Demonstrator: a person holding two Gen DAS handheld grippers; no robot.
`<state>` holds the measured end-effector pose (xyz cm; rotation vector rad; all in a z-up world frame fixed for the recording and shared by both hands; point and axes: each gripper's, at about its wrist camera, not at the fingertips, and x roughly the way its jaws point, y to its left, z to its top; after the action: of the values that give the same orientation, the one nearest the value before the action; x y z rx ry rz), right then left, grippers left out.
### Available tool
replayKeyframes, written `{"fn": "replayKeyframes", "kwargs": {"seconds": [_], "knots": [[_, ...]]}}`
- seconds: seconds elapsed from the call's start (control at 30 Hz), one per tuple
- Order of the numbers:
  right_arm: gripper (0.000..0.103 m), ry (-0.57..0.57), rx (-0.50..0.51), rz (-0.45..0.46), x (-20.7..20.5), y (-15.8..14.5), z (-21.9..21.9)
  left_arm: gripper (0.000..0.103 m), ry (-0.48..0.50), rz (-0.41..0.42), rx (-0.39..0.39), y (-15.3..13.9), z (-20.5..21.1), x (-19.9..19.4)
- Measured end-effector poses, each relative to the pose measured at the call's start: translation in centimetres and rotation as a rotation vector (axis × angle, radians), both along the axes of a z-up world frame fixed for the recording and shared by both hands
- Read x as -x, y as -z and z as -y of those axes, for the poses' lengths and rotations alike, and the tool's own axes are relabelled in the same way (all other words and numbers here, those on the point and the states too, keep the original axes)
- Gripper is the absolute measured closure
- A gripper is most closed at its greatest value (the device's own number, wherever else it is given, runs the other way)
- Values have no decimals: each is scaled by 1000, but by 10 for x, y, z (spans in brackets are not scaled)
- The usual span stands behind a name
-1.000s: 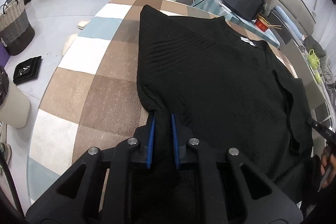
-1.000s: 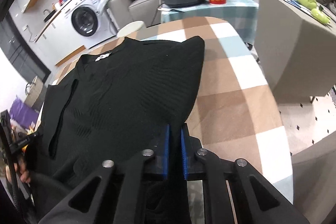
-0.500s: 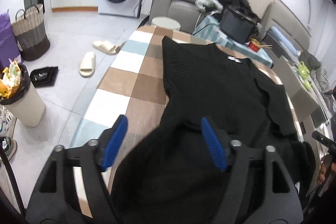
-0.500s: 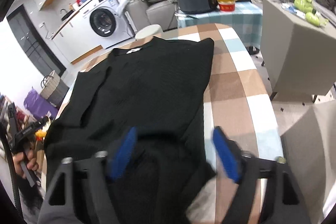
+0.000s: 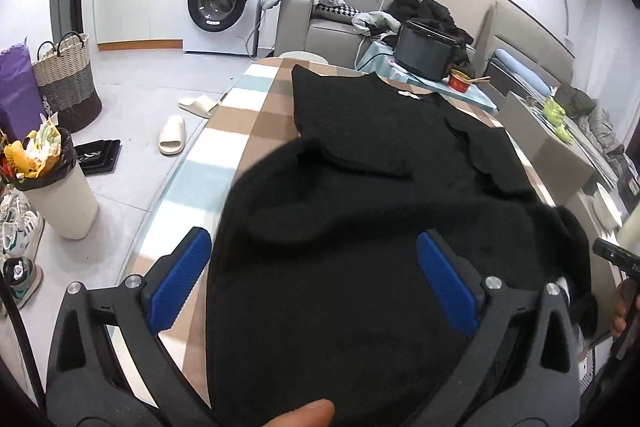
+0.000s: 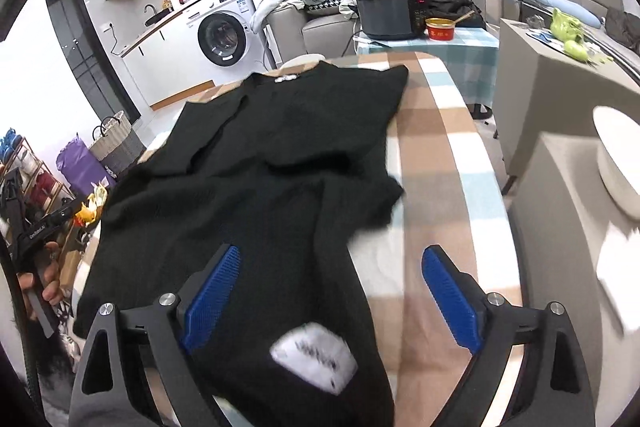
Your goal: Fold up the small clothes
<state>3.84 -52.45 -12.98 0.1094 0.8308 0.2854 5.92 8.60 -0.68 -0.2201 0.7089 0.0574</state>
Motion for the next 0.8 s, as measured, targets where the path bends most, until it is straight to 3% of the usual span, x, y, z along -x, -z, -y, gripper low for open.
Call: {"fn": "replayKeyframes", "kwargs": {"seconds": [0.3,0.47,0.63,0.8], "knots": [[9,1,-29,-50,35,23,25,1,-16,27,-11,-6,2,55],[9,-69,-28,-56,49,34,23,1,-6,1,-21,3,-1,58],[10,-88,56,-37,63,28,13,1,4,-34,-26,16,2,59],[11,-74,24,-49,69,25,21,1,24,-61,-11,22,3,59]]}}
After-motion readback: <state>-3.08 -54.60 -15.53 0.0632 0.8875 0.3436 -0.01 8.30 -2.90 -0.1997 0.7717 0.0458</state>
